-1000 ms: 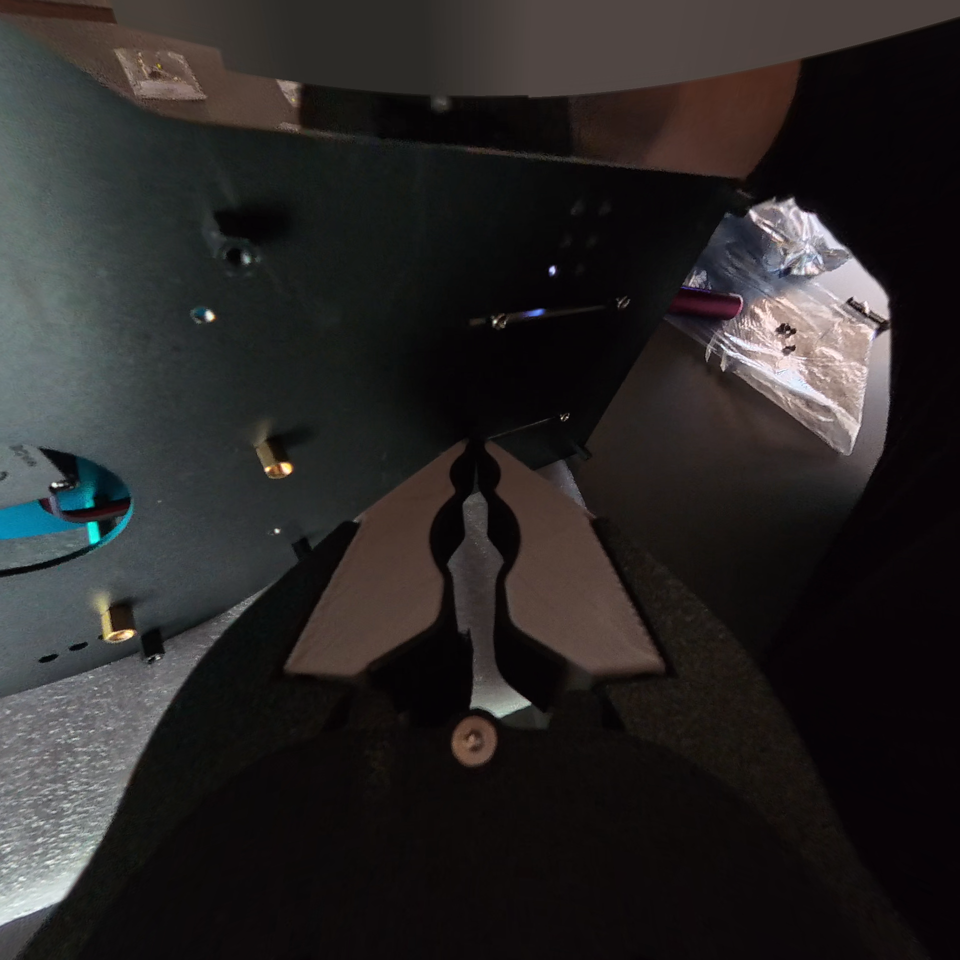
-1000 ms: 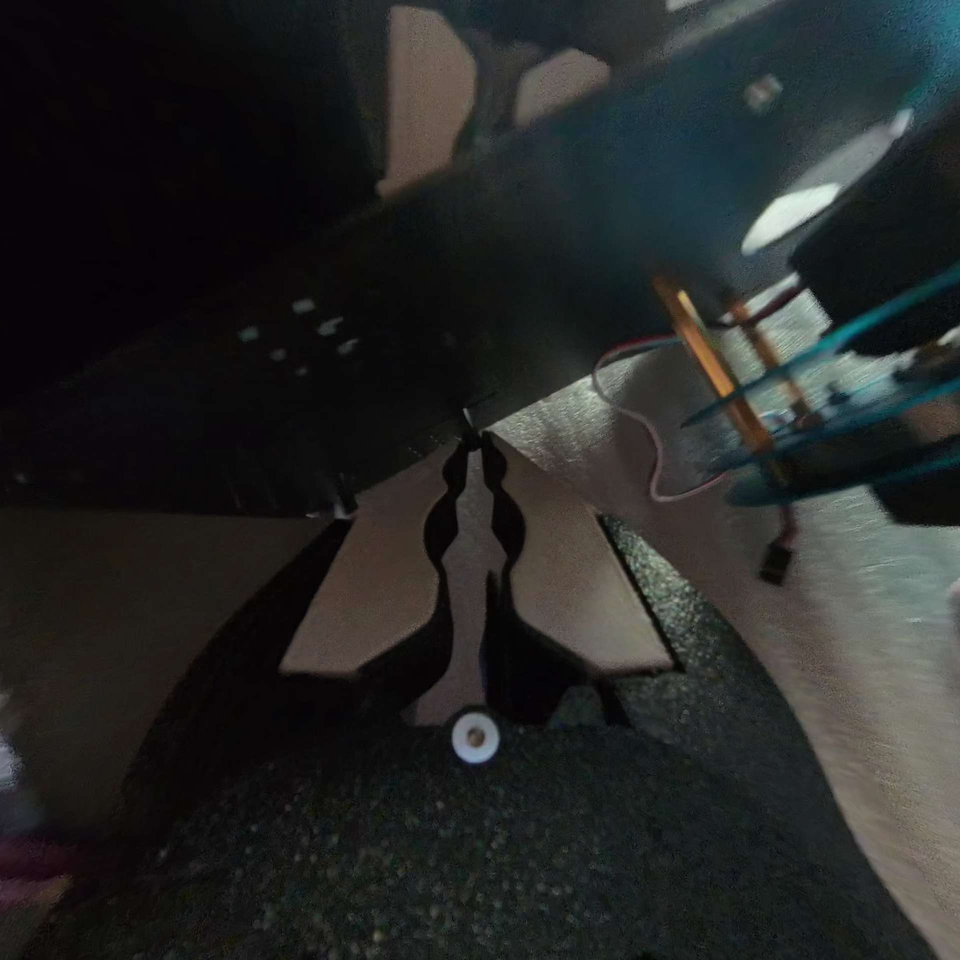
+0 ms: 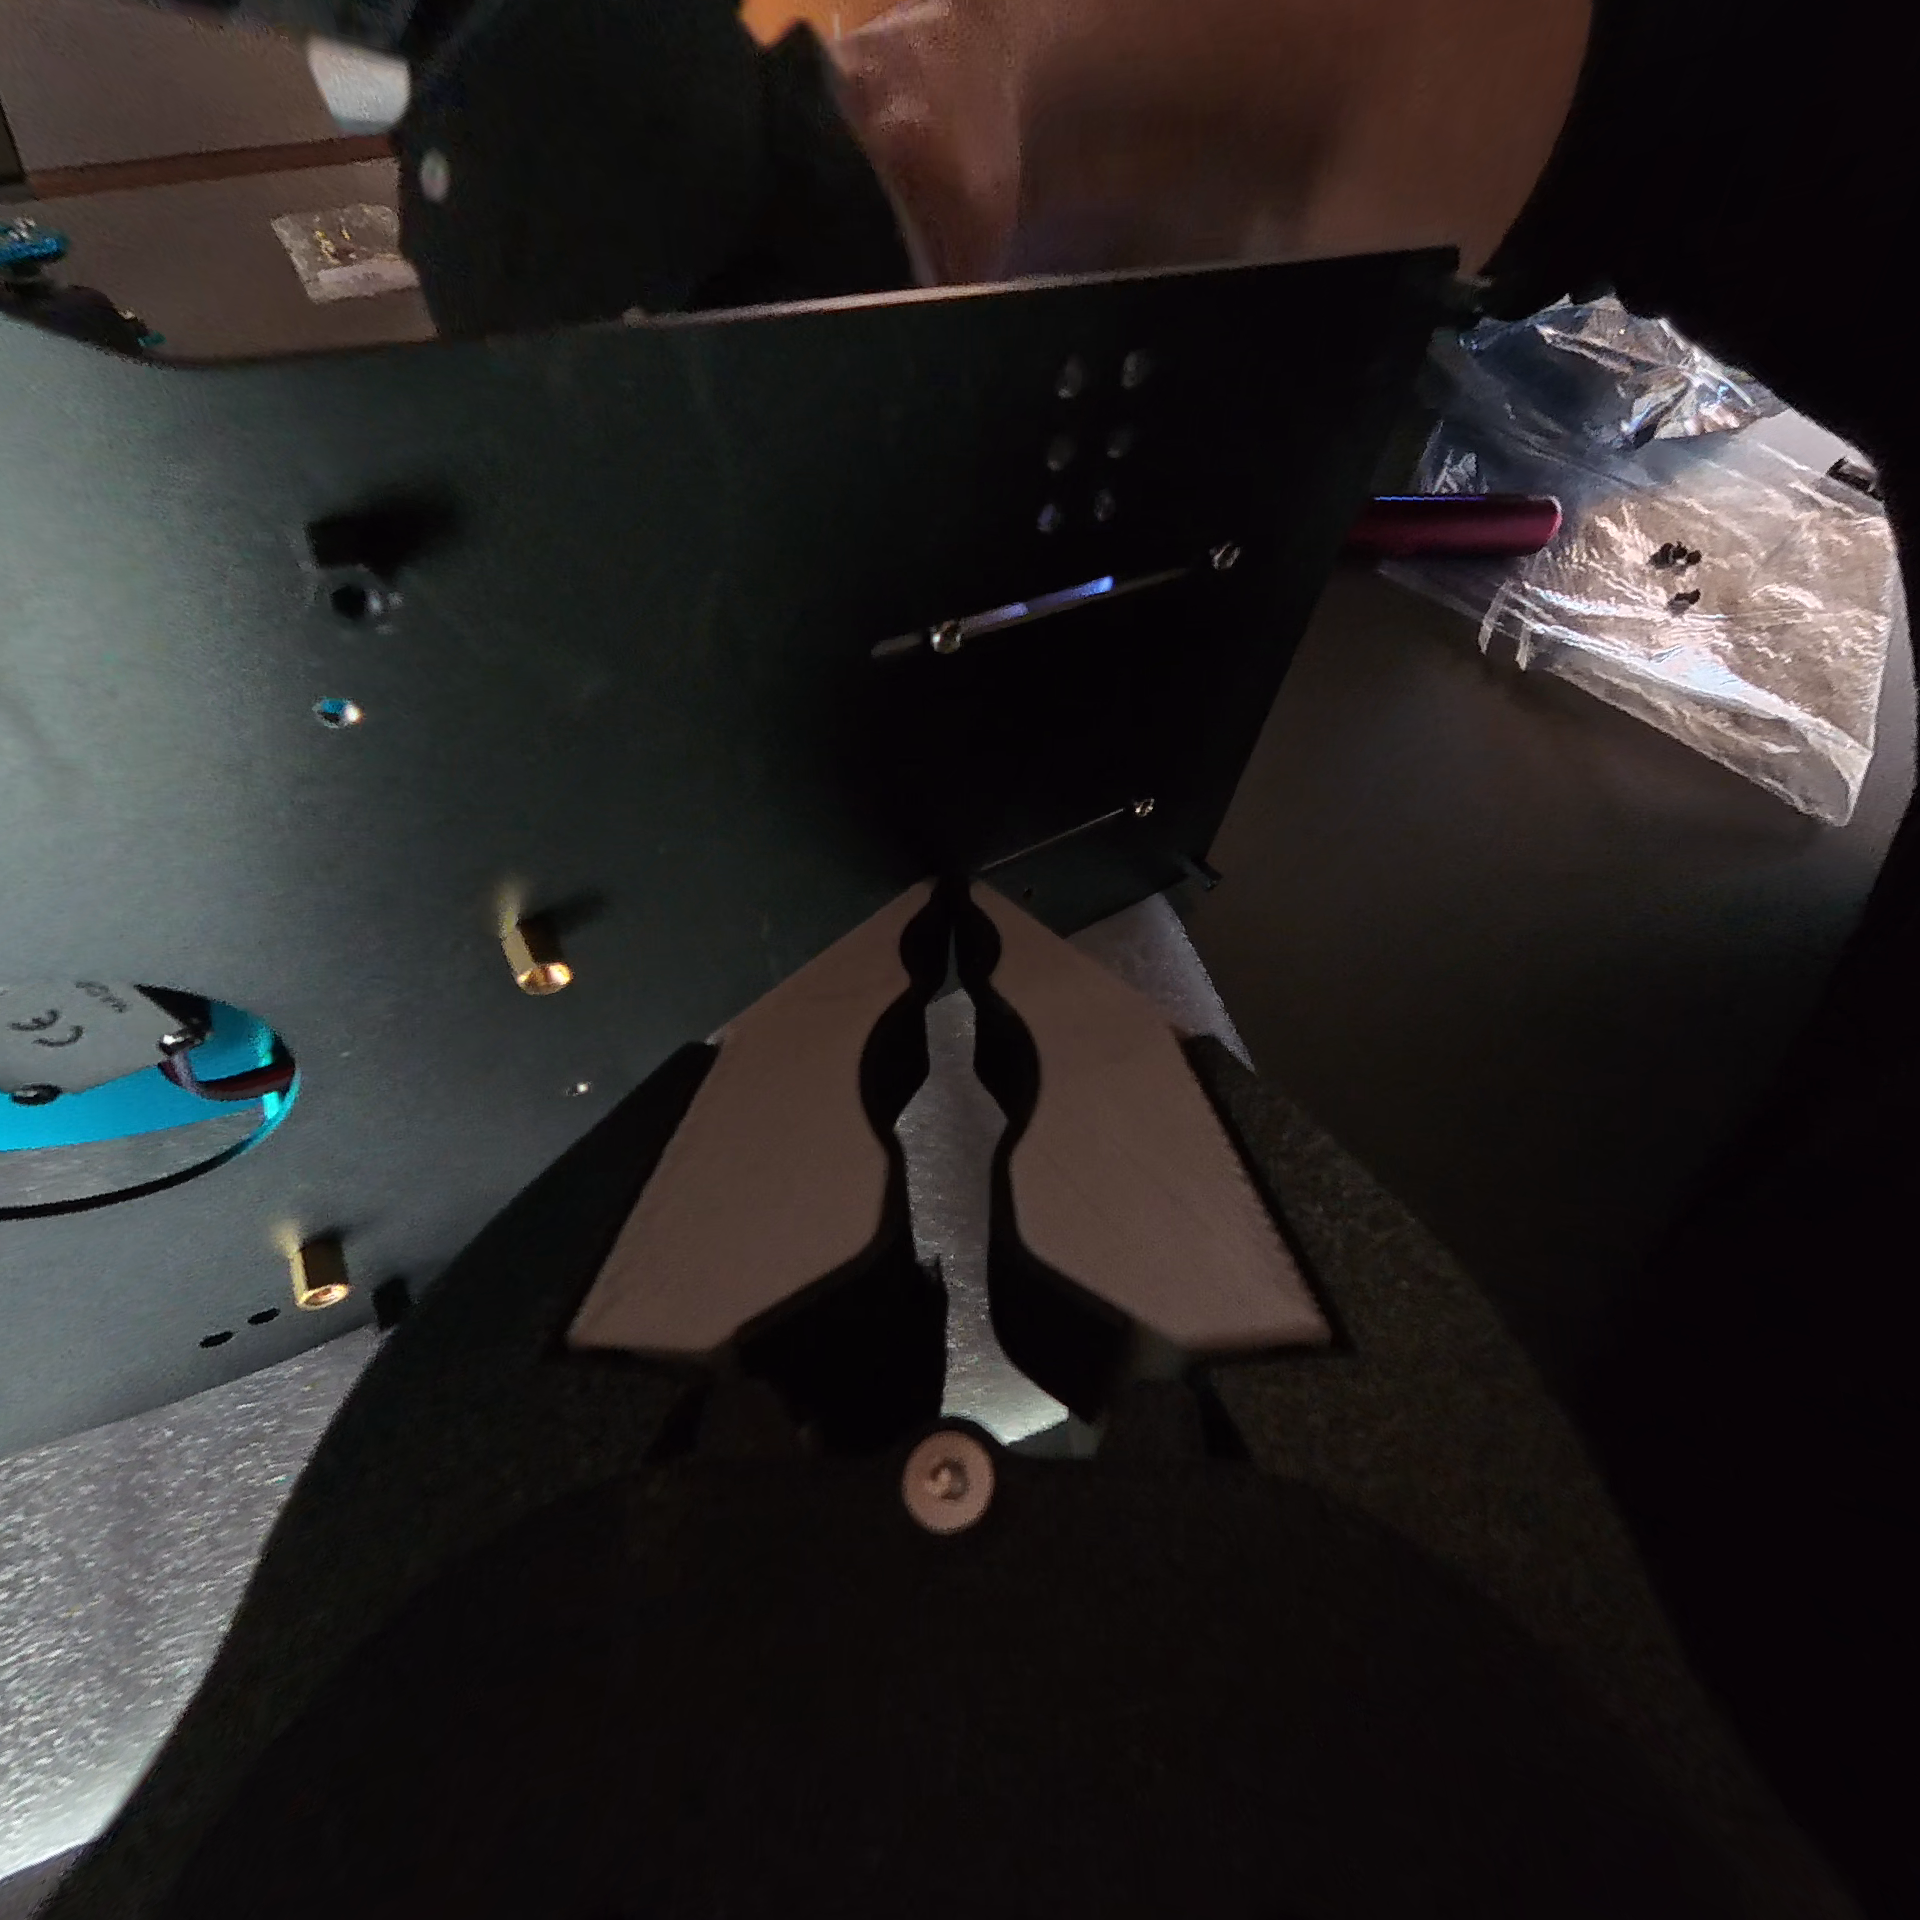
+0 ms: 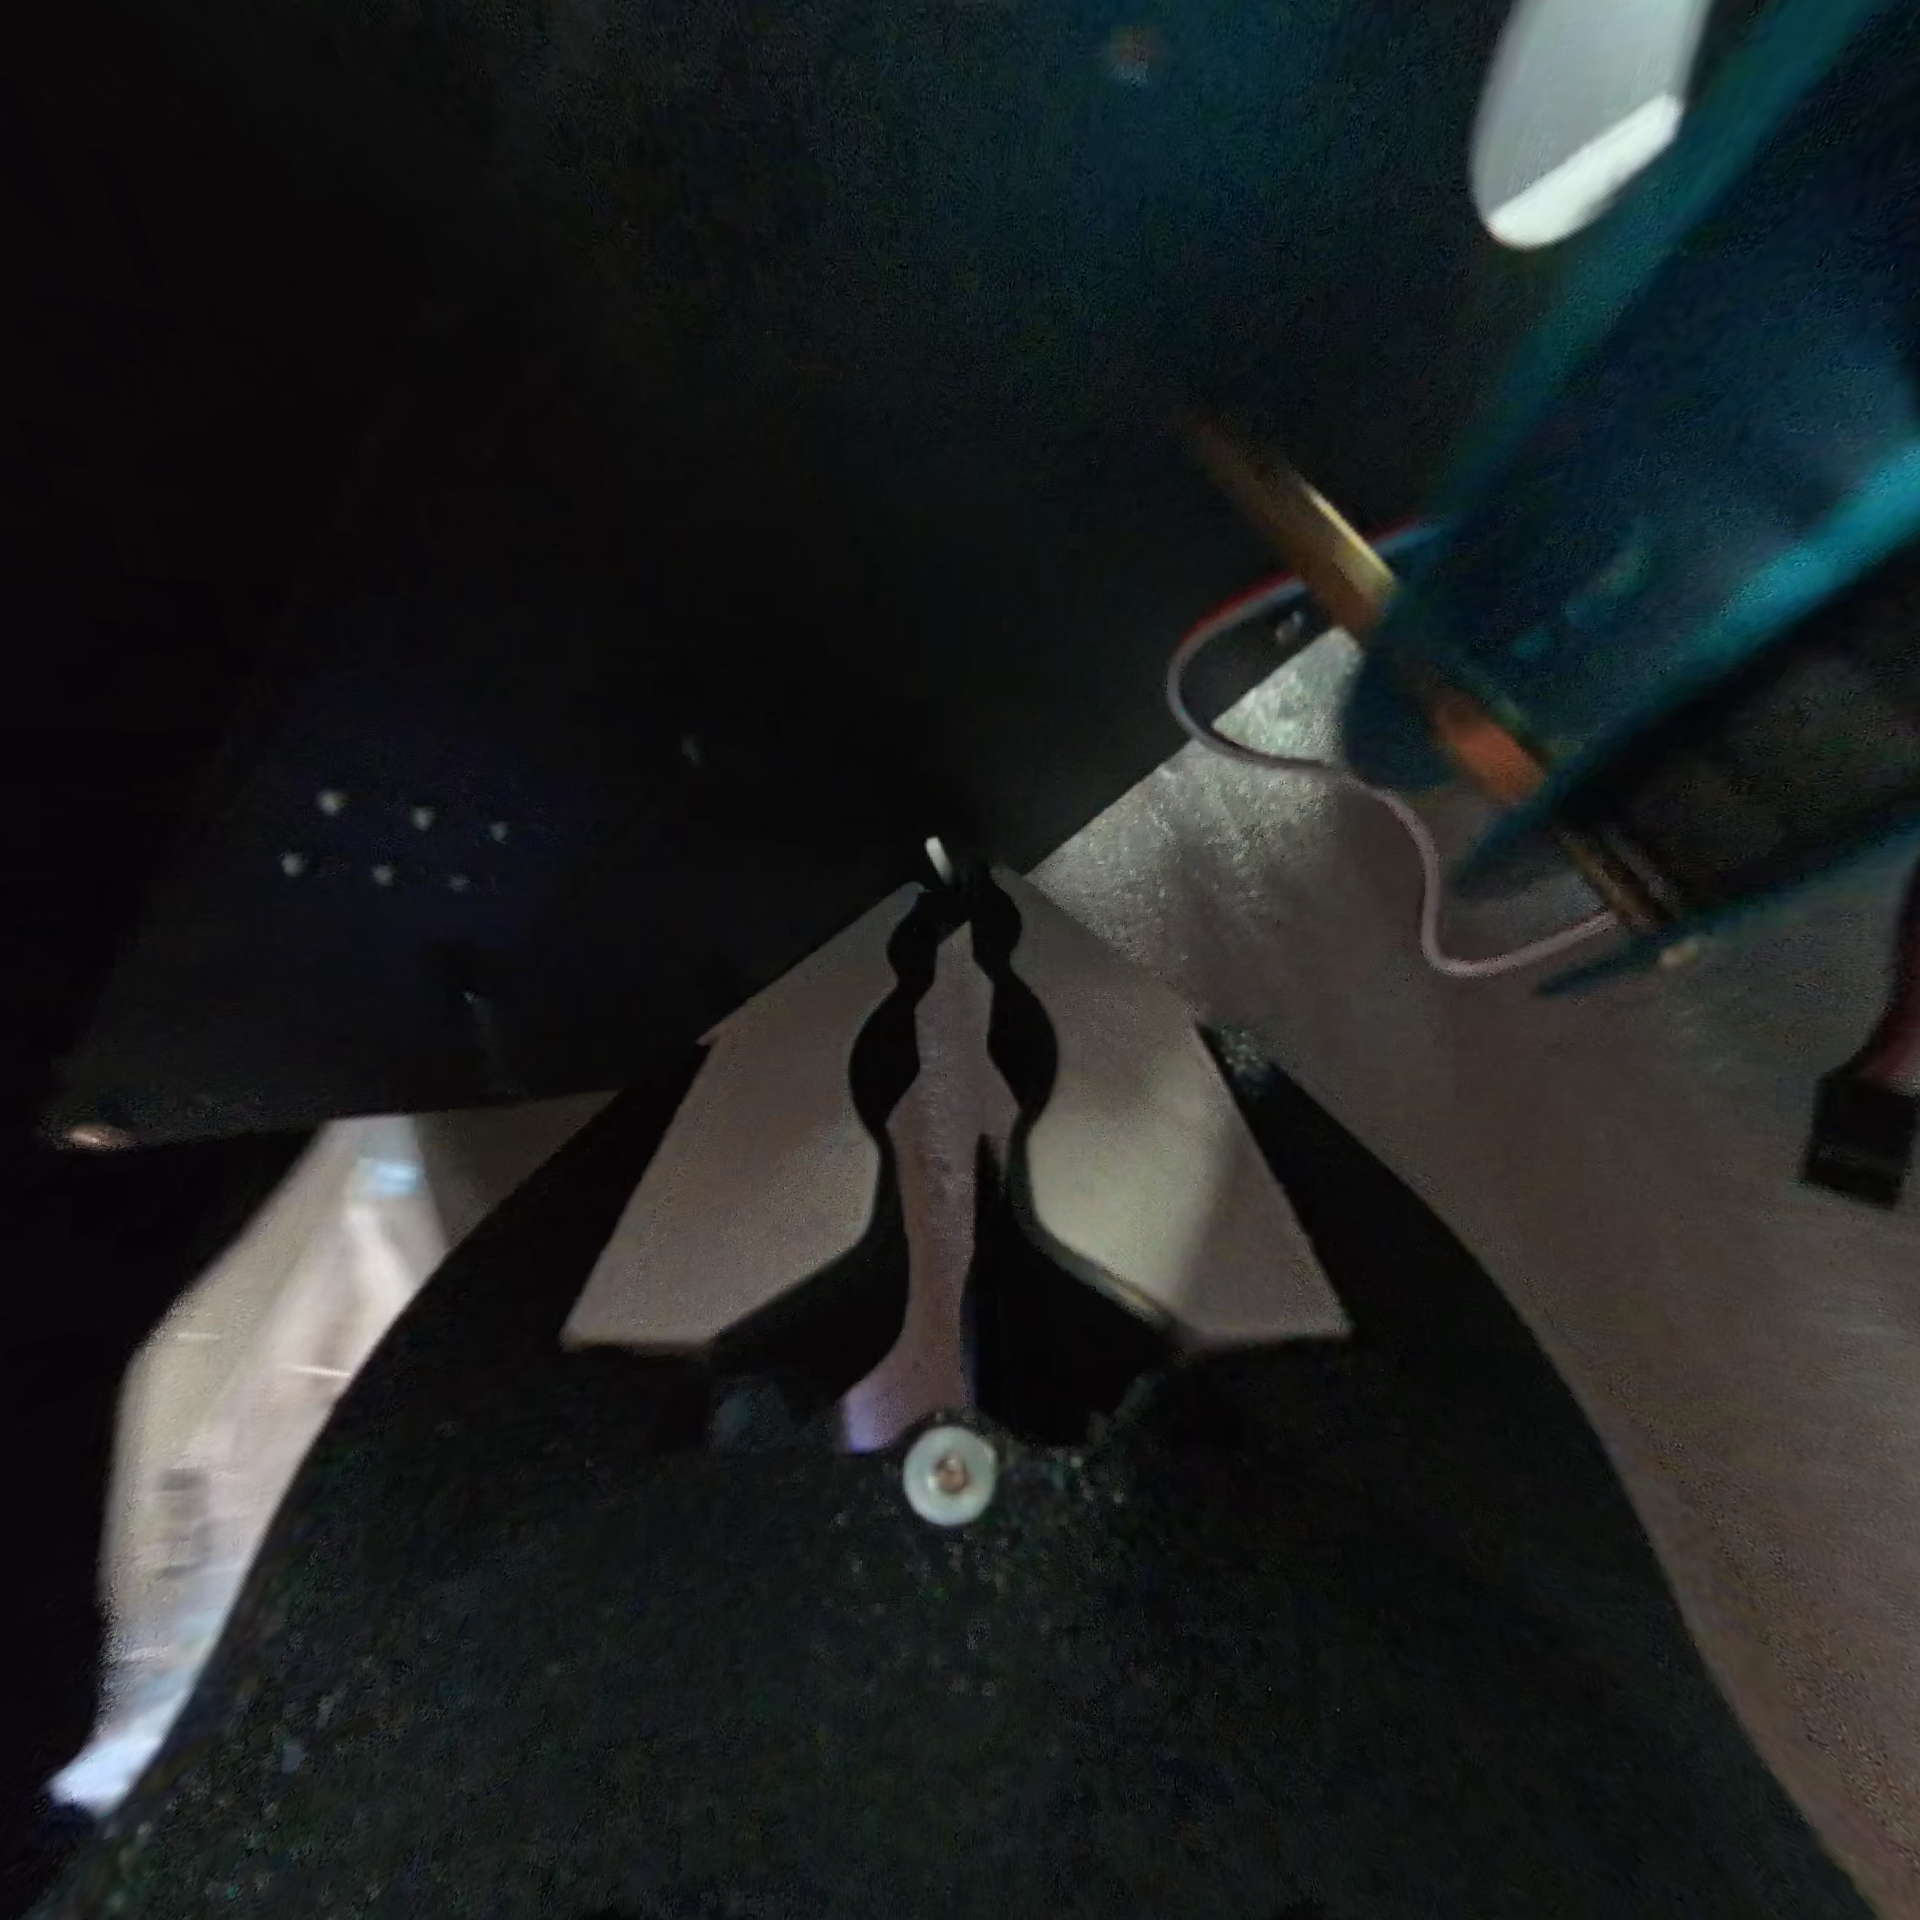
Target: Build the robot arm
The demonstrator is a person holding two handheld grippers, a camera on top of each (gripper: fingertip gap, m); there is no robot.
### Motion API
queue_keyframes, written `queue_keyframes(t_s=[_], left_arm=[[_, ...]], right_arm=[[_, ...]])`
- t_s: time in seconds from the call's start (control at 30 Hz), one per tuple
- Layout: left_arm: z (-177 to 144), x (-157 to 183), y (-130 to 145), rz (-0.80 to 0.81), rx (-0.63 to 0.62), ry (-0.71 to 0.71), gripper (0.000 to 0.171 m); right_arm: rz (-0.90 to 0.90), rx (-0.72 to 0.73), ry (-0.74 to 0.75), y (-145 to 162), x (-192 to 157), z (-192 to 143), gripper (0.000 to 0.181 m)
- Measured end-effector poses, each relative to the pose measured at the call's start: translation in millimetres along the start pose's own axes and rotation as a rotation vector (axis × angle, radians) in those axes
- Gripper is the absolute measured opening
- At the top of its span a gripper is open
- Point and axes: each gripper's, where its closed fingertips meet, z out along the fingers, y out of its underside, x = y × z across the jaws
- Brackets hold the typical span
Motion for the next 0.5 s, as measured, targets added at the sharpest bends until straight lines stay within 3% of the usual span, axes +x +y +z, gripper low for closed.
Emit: queue_keyframes(t_s=[0.07,0.13,0.37,0.4,0.5], left_arm=[[-0.1,0.1,0.1,0.010,-0.003,-0.005,0.000],[-0.1,0.4,0.2,0.010,-0.003,-0.007,0.000],[0.2,0.9,-0.3,-0.030,0.007,0.023,0.000],[0.2,1.0,-0.3,-0.036,0.009,0.025,0.000],[0.4,1.1,-0.3,-0.033,0.009,0.022,0.000]], right_arm=[[0.121,0.001,-0.064,0.0,-1.6,-0.3,0.004],[0.125,0.001,-0.062,0.5,-1.5,-0.6,0.004],[-0.572,0.004,0.345,-7.8,3.7,-9.0,0.016],[-0.647,-0.014,0.394,-6.3,4.9,-7.8,0.019],[-0.753,-0.029,0.506,-7.3,7.4,-4.5,0.006]])
